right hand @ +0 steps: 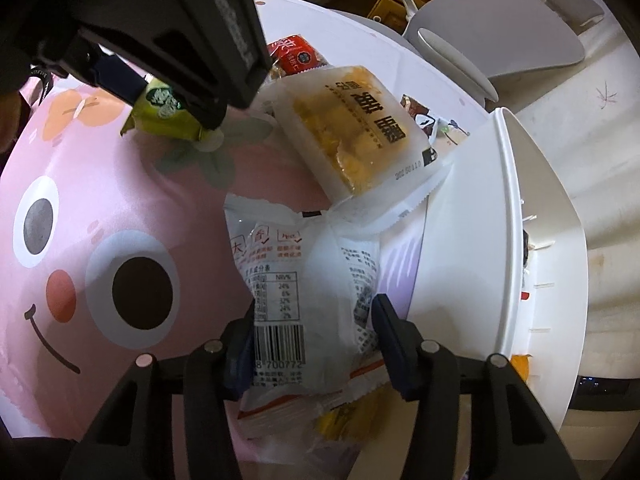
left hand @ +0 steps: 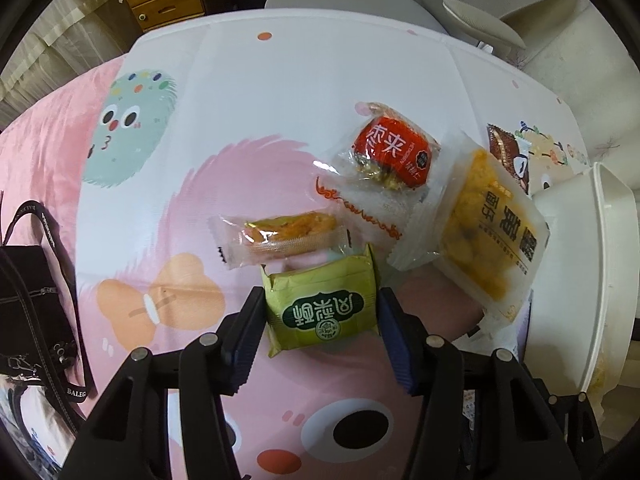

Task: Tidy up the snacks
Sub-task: 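Close the left tool on the green packet while the right tool grips the white barcode bag, then carry the green packet with the left tool while the right tool carries the white bag to the tray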

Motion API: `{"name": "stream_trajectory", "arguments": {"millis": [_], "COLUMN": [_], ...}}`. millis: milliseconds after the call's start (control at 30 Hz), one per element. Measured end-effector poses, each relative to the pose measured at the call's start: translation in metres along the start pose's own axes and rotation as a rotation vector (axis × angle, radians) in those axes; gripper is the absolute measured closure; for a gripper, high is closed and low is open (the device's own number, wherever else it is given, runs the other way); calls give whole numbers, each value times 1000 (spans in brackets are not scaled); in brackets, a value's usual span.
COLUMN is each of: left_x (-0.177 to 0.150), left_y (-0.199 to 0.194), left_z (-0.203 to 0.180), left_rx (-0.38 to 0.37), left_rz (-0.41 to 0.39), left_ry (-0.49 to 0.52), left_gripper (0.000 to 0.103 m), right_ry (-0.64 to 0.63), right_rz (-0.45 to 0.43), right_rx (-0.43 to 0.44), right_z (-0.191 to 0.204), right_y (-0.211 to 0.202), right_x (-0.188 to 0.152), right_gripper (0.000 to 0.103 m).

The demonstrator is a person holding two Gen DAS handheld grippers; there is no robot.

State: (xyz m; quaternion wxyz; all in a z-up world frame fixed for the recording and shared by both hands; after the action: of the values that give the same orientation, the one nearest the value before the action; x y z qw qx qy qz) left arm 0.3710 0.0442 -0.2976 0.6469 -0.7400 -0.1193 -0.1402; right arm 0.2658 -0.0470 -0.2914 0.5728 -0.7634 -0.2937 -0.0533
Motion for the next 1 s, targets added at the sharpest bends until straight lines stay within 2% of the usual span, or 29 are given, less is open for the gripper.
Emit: {"name": "stream_trajectory", "arguments": {"millis": [400, 733, 1000], "left_x": [-10, -43, -78], "left_y": [-41, -88, -127], "left_z": [15, 38, 48], "left_rx": [-35, -44, -70], "left_rz": [-28, -36, -12], "left_ry": [15, 48, 111], "left_gripper": [49, 49, 49], "right_ry": [104, 252, 345], "right_rz": [82, 123, 105], "right_rx": [70, 89, 67], "right_z": [9, 20, 32], "right_y": [-18, -53, -93], "right_x": [-6, -22, -43], "right_gripper": [53, 54, 54]}}
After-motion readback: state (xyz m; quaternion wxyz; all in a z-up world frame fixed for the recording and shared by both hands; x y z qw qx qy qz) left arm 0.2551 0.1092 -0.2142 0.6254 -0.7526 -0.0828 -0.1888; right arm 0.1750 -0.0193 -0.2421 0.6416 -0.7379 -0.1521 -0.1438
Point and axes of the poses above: each gripper's, at about its wrist camera, not at the fingertips, and y roughly the way its jaws point, z to its left, x to its top, the point moved 4 cm from there along y, roughly the way its jaws point, and after that the axes turned 15 degrees about -z, right-handed, at the moved point
